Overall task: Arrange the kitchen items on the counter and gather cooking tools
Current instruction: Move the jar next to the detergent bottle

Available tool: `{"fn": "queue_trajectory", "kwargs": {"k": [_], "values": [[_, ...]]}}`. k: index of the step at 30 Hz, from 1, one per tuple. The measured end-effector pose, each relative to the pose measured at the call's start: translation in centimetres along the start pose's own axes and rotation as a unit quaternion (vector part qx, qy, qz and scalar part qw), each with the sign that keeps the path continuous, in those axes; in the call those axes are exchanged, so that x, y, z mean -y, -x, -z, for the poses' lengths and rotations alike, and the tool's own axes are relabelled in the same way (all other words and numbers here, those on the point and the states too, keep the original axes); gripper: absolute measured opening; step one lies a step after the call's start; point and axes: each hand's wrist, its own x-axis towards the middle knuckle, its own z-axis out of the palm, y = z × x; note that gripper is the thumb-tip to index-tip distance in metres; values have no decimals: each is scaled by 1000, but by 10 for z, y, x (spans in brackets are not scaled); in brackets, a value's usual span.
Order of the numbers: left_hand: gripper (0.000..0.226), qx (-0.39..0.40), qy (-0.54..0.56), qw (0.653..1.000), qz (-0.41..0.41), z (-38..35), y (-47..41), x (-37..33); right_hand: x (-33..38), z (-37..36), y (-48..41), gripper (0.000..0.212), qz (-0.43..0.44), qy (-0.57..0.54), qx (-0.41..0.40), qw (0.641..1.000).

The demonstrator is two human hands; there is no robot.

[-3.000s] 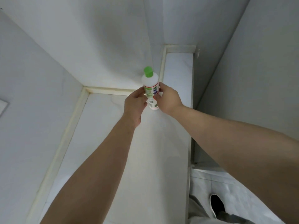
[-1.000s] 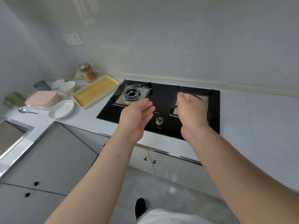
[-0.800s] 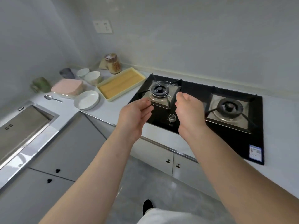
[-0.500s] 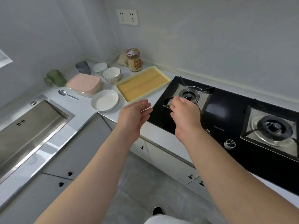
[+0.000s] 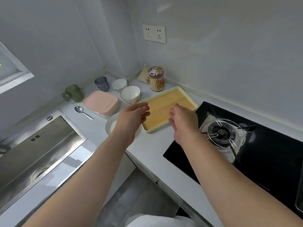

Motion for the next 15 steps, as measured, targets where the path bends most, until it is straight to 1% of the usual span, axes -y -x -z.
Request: {"fn": "queue_trajectory", "kwargs": {"k": [2, 4, 7, 10, 12, 13, 14, 15], "values": [[20, -4, -40, 999, -30, -1, -20, -6, 9, -13, -16, 28, -17, -2, 4, 1000], [21, -5, -77, 996, -37, -2, -41, -9, 16, -23, -31, 30, -23, -6, 1, 1000], [20, 16, -112, 993, -43, -7, -81, -15, 25, -34, -54, 26, -31, -9, -6, 999], [28, 35, -182, 980, -77, -13, -127, -22, 31, -45, -81, 26, -49, -29, -21, 998], [34, 66, -253, 959, -111, -17, -170, -31, 32, -58, -104, 27, -56, -47, -41, 996], [38, 75, -296, 943, -135, -18, -186, -35, 33, -62, -109, 27, -54, -45, -42, 997], [43, 91, -346, 919, -165, -20, -206, -39, 33, -68, -117, 28, -50, -41, -47, 997], [50, 119, -403, 886, -197, -23, -231, -44, 32, -77, -127, 28, -48, -41, -59, 996]]}}
